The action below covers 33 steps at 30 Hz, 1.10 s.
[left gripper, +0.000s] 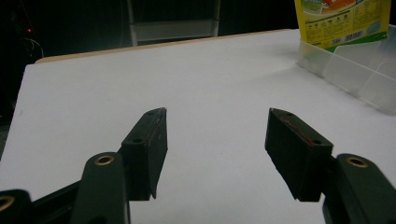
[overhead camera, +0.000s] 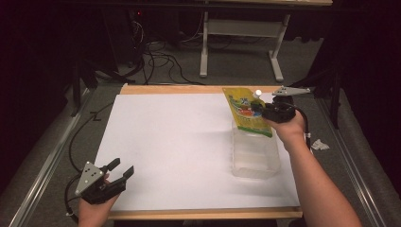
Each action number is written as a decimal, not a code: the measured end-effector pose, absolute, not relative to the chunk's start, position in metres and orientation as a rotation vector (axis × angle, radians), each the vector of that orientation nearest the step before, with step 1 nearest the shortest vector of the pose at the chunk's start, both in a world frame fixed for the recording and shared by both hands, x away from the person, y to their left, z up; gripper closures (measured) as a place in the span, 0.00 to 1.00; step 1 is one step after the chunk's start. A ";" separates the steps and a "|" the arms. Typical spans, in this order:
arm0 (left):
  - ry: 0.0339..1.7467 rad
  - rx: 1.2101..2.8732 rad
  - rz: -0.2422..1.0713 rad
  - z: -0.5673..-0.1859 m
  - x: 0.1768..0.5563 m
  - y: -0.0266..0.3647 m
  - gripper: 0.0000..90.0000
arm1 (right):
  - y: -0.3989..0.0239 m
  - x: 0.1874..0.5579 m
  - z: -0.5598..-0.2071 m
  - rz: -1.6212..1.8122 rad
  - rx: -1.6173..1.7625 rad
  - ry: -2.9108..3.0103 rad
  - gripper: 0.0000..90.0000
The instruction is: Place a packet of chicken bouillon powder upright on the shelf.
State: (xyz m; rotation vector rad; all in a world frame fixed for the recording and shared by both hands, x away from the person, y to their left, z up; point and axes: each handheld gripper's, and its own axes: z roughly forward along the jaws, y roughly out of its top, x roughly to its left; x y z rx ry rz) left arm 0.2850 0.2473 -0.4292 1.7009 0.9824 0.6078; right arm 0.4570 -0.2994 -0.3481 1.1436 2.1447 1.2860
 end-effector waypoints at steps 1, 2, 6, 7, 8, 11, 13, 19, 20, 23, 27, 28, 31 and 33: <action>0.982 1.701 0.608 -0.429 0.285 0.247 0.44 | -0.299 0.457 -0.348 1.280 1.137 2.146 0.95; 0.983 1.701 0.608 -0.429 0.285 0.247 0.44 | -0.298 0.457 -0.348 1.272 1.130 2.153 0.97; 0.985 1.701 0.607 -0.430 0.285 0.247 0.44 | -0.298 0.455 -0.349 1.274 1.115 2.155 1.00; 0.985 1.701 0.607 -0.430 0.285 0.247 0.44 | -0.299 0.455 -0.349 1.280 1.106 2.151 1.00; 0.985 1.703 0.606 -0.430 0.285 0.247 0.44 | -0.300 0.454 -0.349 1.283 1.094 2.142 1.00; 0.985 1.702 0.608 -0.430 0.285 0.247 0.44 | -0.305 0.451 -0.350 1.340 1.084 2.109 1.00; 0.987 1.703 0.607 -0.430 0.285 0.247 0.44 | -0.309 0.450 -0.351 1.379 1.094 2.078 1.00; 0.990 1.705 0.607 -0.430 0.285 0.247 0.44 | -0.316 0.445 -0.351 1.448 1.063 2.016 1.00; 0.991 1.703 0.607 -0.430 0.285 0.247 0.44 | -0.317 0.445 -0.351 1.450 1.065 2.009 1.00; 0.993 1.701 0.608 -0.430 0.285 0.247 0.44 | -0.323 0.441 -0.354 1.480 1.052 1.969 1.00; 0.994 1.706 0.607 -0.431 0.285 0.247 0.44 | -0.329 0.437 -0.362 1.509 1.051 1.935 1.00; 0.995 1.705 0.607 -0.431 0.285 0.247 0.44 | -0.330 0.436 -0.363 1.519 1.042 1.925 1.00; 0.995 1.707 0.605 -0.431 0.286 0.246 0.44 | -0.329 0.435 -0.362 1.515 1.025 1.924 1.00; 0.994 1.707 0.606 -0.431 0.286 0.246 0.44 | -0.329 0.436 -0.361 1.513 1.014 1.922 1.00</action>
